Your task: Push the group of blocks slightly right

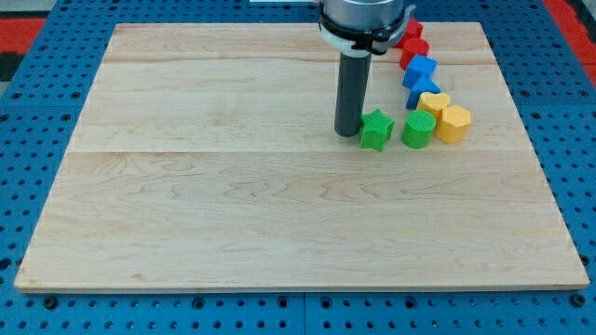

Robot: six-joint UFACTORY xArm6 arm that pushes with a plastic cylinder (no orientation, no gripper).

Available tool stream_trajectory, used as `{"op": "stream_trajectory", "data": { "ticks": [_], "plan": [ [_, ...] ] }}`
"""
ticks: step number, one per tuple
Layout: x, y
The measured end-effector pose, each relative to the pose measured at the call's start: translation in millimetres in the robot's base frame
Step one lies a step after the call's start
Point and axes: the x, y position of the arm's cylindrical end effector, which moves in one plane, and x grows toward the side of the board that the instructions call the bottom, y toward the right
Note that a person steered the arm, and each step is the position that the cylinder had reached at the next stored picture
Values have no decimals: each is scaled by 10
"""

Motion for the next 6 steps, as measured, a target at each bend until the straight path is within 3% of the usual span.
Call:
{"op": "stream_trajectory", "data": {
  "ticks": [2,4,6],
  "plan": [
    [-365,201],
    [92,-397],
    [72,246]
  ]
}}
